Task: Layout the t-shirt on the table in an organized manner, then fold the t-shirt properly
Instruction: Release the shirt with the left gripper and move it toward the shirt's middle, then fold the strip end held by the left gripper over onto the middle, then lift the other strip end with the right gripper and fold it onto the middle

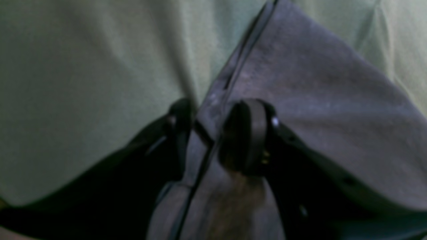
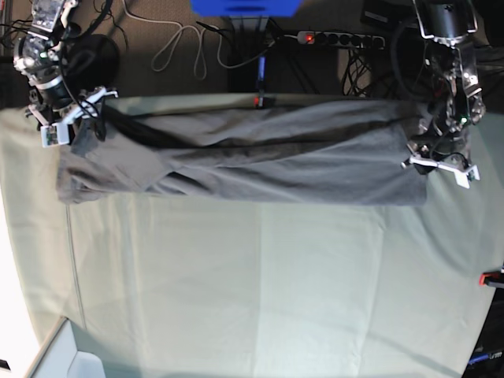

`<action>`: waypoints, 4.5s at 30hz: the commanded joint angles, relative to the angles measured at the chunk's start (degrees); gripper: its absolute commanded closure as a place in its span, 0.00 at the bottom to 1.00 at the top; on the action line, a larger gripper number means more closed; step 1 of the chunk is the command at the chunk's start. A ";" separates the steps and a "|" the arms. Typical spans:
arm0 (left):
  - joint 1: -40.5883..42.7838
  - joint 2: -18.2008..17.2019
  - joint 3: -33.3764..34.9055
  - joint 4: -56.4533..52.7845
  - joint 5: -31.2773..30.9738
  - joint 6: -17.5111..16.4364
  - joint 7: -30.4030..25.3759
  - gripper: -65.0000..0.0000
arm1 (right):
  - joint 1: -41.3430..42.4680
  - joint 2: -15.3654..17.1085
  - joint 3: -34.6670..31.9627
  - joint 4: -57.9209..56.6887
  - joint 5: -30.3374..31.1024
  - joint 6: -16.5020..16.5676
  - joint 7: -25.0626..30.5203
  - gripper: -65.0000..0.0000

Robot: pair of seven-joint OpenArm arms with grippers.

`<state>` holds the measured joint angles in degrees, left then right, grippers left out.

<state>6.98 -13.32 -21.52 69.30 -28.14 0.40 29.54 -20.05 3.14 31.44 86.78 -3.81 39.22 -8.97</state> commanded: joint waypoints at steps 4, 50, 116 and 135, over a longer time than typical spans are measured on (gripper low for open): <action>0.18 0.35 0.20 -0.33 -1.09 -0.45 4.61 1.00 | -0.12 0.60 0.25 1.52 1.04 0.78 1.46 0.43; 5.37 17.15 39.94 25.78 14.47 0.43 -2.33 1.00 | 2.95 0.86 6.05 1.52 1.04 0.78 1.46 0.43; 10.20 -5.54 2.92 25.69 -20.25 -0.27 -1.89 0.63 | 15.17 3.24 6.84 -9.82 1.04 0.78 -13.49 0.26; 11.70 -5.54 -6.04 25.78 -20.34 -0.27 -1.80 0.63 | 15.44 0.25 6.32 -10.08 1.31 0.78 -13.67 0.99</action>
<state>18.96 -18.09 -27.05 93.93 -47.88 0.62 28.82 -5.15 2.55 37.69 75.31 -3.46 39.22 -24.08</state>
